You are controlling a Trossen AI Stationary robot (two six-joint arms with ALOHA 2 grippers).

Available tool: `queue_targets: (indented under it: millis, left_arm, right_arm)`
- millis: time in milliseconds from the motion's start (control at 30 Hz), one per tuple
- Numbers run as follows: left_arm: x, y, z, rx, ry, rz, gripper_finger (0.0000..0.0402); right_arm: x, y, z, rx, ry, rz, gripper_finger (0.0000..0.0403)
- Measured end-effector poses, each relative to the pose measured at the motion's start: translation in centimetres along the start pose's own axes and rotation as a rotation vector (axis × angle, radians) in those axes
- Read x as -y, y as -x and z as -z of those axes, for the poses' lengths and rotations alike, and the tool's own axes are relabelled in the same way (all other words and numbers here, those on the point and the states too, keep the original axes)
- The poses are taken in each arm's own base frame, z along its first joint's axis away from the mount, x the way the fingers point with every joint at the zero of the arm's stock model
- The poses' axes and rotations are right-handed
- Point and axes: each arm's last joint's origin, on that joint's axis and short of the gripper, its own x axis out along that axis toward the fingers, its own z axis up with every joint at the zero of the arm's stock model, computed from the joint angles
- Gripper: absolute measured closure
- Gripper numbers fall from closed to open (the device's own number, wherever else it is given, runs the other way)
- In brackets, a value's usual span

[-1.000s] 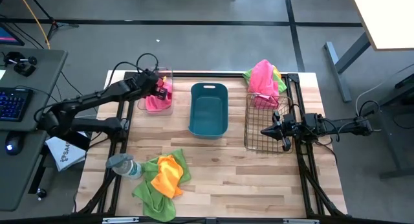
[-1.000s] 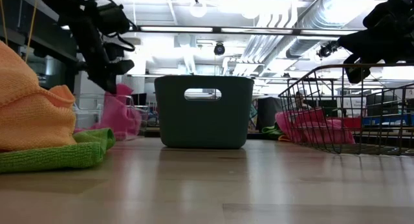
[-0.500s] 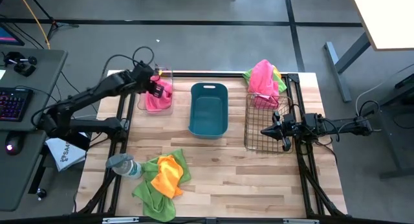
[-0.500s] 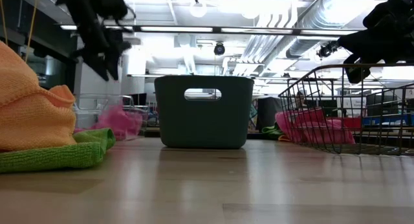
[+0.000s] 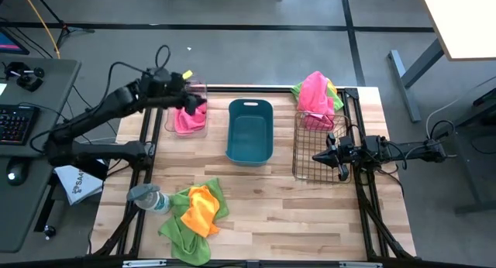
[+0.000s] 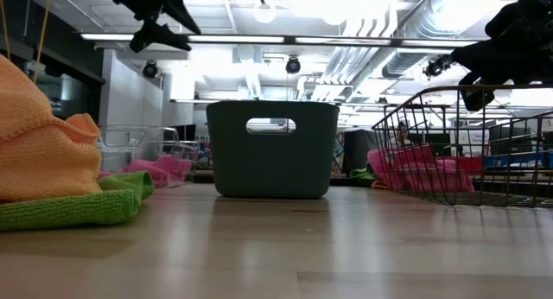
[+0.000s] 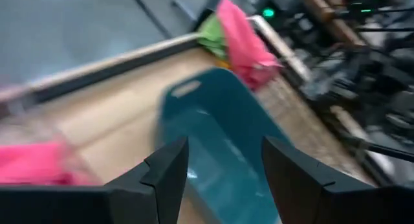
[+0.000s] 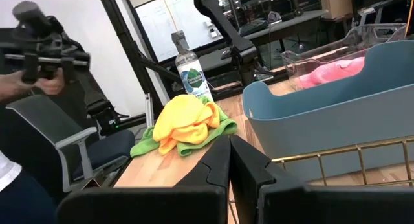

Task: Sort microfiber towel by color & place in baskets
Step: Put the pink towel into the transparent bin

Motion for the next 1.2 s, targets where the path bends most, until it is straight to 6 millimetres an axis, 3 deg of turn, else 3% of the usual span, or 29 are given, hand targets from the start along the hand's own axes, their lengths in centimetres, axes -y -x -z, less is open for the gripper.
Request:
queue_targets:
  millis: [133,267,400,500,633,833,1000,1200]
  left_arm:
    - [1.3,-0.4,2.1,0.018,0.045,0.134,0.0218]
    - [2.5,0.0,3.2,0.069,0.068,0.271,0.0218]
    - [3.7,0.9,2.7,0.194,0.070,0.388,0.0218]
    - [4.3,1.6,1.6,0.343,0.061,0.439,0.0218]
    - [4.2,2.4,0.1,0.538,0.019,0.417,0.0218]
    - [2.1,1.8,-1.7,0.530,0.041,0.257,0.0218]
    - [0.1,1.5,-2.9,0.435,-0.031,0.275,0.0218]
    - [-1.4,2.0,-3.7,0.367,-0.075,0.390,0.0218]
  right_arm:
    - [0.1,0.1,-0.9,0.129,0.021,0.102,0.0402]
    - [-0.2,1.4,-4.6,0.629,-0.281,0.219,0.0402]
    - [-0.5,2.9,-6.6,0.900,-0.291,0.263,0.0402]
    - [-0.8,3.0,-7.7,0.955,-0.288,0.260,0.0402]
    - [-1.2,1.2,-10.5,0.821,-0.279,0.367,0.0402]
    - [-0.1,-3.3,-16.7,0.488,-0.192,0.781,0.0402]
    - [4.3,-5.9,-20.1,0.110,-0.267,1.116,0.0402]
    - [11.1,-7.8,-20.8,-0.295,-0.431,1.285,0.0398]
